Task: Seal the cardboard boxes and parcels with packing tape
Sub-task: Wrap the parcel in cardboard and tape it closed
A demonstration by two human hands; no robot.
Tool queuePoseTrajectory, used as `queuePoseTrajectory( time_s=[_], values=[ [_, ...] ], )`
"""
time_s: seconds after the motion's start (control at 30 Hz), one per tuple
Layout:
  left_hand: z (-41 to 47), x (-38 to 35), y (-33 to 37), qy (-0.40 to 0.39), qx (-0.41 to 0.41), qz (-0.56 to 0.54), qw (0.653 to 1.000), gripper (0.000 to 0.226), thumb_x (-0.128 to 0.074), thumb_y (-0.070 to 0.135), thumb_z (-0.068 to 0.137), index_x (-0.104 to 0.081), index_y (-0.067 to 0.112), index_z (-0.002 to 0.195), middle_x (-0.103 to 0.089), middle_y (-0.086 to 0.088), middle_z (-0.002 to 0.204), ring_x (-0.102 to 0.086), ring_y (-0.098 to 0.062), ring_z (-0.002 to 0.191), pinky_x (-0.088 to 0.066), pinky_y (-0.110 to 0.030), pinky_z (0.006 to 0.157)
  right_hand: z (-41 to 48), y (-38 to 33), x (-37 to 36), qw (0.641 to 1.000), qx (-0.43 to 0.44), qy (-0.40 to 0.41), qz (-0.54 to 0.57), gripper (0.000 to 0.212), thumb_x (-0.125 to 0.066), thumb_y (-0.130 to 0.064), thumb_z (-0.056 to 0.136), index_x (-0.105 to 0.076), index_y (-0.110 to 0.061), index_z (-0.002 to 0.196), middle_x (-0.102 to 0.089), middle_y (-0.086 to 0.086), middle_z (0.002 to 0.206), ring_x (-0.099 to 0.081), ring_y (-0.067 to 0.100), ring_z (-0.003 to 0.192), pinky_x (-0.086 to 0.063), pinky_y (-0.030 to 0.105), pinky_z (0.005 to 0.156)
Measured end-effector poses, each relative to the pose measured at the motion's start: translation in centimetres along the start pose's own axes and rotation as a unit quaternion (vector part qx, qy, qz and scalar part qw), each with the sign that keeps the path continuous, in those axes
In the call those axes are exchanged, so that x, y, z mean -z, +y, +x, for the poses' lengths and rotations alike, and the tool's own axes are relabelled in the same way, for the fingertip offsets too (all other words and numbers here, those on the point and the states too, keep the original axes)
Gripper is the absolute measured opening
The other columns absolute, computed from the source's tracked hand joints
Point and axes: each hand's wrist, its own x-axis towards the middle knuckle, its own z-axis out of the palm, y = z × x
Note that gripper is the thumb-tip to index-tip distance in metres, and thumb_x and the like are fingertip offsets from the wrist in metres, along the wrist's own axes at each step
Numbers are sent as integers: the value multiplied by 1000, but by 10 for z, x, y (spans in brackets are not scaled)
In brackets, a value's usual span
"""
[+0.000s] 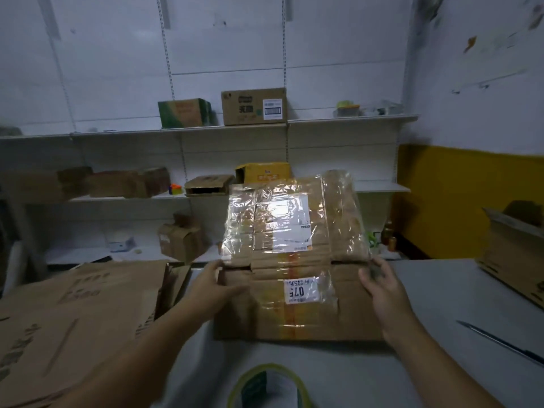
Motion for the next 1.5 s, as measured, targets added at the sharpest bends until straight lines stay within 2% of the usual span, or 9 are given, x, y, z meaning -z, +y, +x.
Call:
queuePoseTrajectory(
  time_s=[0.13, 0.33, 0.53, 0.77, 0.93, 1.07, 1.27, 1.37, 1.5],
  values=[
    [19, 2, -5, 61, -1, -97, 993, 45, -70, 7, 80, -54, 17, 121, -64, -5, 112, -63, -18, 98, -52, -26, 75, 4, 6, -2, 996, 55, 20, -65, 43, -56, -12, 95, -48, -19, 137, -59, 5, 122, -58, 18, 107, -46, 36, 96],
    [16, -11, 7, 146, -50, -67, 986, 23, -70, 13, 81, -61, 19, 101, -64, 1, 103, -62, -18, 97, -52, -32, 77, 1, 14, -3, 981, 106, 36, -160, 47, -51, -18, 98, -41, -17, 144, -52, -6, 121, -51, 16, 116, -39, 26, 90],
    [-3, -21, 32, 7, -37, -161, 986, 27, -58, 10, 90, -54, 30, 107, -62, -3, 107, -60, -20, 99, -52, -34, 77, 0, 17, -1, 978, 105, 44, -177, 34, -57, -15, 94, -56, -22, 128, -62, 3, 121, -58, 23, 111, -49, 35, 90],
    [-10, -16, 29, -76, -82, -41, 993, 54, -63, 4, 85, -46, 42, 121, -52, 13, 119, -52, -13, 111, -54, -32, 81, -10, 12, 0, 972, 121, -37, -199, 52, -73, -3, 78, -54, -39, 110, -58, -7, 119, -54, 13, 109, -47, 30, 88],
    [-14, -10, 20, -46, -65, 34, 996, 45, -70, 3, 78, -55, 30, 110, -48, 18, 113, -52, -17, 111, -51, -43, 93, -12, 4, 5, 997, 21, -76, -26, 54, -65, 16, 76, -53, -28, 105, -68, 8, 102, -68, 23, 86, -57, 34, 57],
    [-13, -3, 10, -10, -26, 11, 1000, 47, -76, 6, 73, -56, 30, 108, -49, 9, 117, -55, -22, 109, -53, -46, 89, -11, -2, 9, 993, -3, -109, 45, 58, -61, 18, 76, -52, -27, 111, -69, 14, 100, -68, 31, 84, -56, 41, 59],
    [-10, -8, 11, 39, 2, 13, 999, 73, -80, 8, 67, -44, 24, 128, -46, 7, 124, -50, -20, 115, -50, -39, 90, -12, -15, 14, 986, -44, -103, 125, 41, -62, 22, 69, -53, -11, 93, -67, 21, 92, -65, 33, 75, -59, 42, 56],
    [-11, -2, 13, -41, 30, -21, 998, 62, -79, 5, 66, -49, 25, 116, -57, 4, 117, -54, -19, 112, -48, -39, 93, -13, -21, 16, 982, -71, -104, 141, 37, -58, 23, 69, -51, -10, 85, -67, 17, 84, -63, 30, 73, -56, 41, 57],
    [-23, 2, 19, -16, -26, 12, 999, 42, -76, 1, 69, -58, 26, 98, -64, 4, 104, -60, -16, 102, -52, -30, 81, -13, -30, 26, 979, -62, -114, 158, 34, -58, 16, 54, -47, -10, 73, -71, 7, 77, -63, 29, 80, -55, 41, 57]
  ],
)
